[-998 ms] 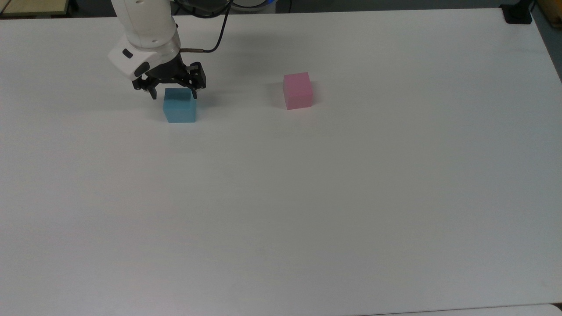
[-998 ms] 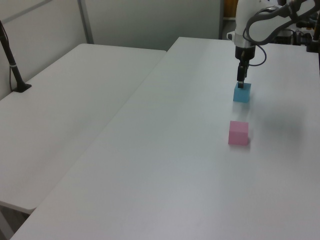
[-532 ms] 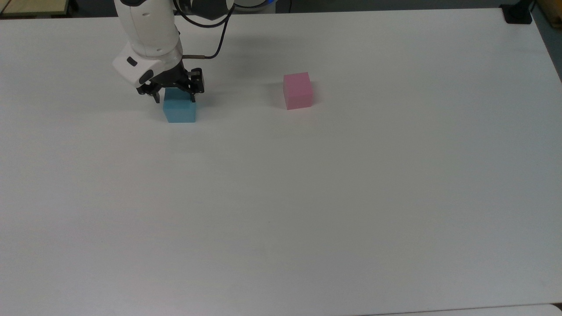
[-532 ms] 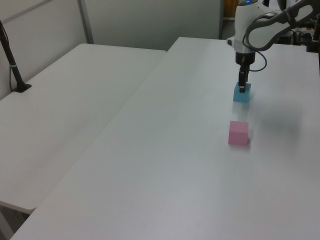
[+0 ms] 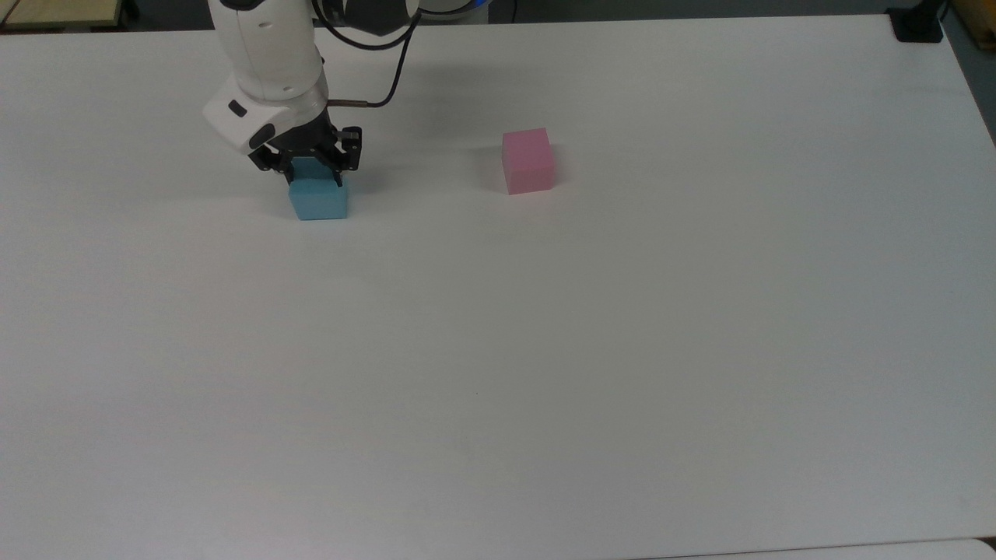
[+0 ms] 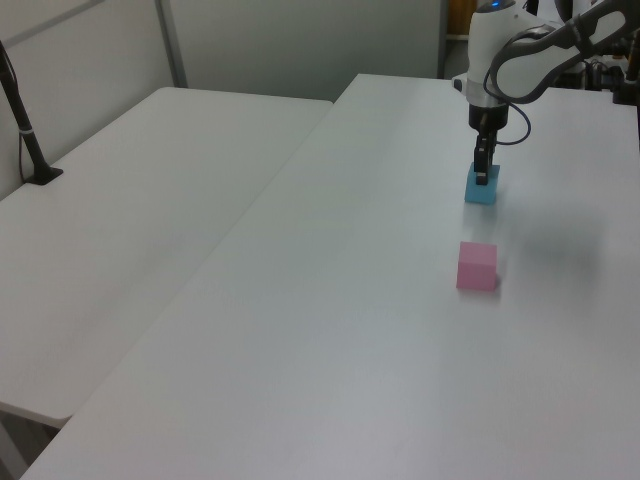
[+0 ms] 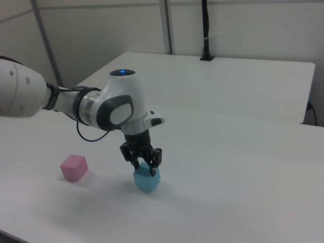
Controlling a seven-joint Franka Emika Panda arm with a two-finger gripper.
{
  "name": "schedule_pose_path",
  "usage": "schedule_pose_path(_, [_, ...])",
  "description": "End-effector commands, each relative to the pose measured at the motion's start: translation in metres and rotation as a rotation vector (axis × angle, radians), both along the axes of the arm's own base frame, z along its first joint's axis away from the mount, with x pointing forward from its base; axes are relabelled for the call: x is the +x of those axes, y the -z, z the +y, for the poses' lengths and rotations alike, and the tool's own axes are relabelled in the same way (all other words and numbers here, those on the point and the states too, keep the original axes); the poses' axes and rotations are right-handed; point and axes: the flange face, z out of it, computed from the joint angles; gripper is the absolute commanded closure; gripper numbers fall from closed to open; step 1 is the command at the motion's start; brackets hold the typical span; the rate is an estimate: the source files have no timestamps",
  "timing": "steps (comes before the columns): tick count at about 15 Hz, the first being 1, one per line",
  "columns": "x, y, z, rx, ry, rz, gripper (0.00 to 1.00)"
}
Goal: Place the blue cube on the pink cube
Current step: 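Lift the blue cube and carry it over the pink cube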
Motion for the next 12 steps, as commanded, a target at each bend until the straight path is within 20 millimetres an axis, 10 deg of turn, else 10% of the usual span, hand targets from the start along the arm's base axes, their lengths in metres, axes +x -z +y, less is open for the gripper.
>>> schedule_pose_path(1, [-0.012, -0.04, 0.033, -0.017, -0.023, -0.013, 0.56])
schedule_pose_path(12, [-0.038, -0.077, 0.222, -0.036, -0.023, -0.001, 0.56])
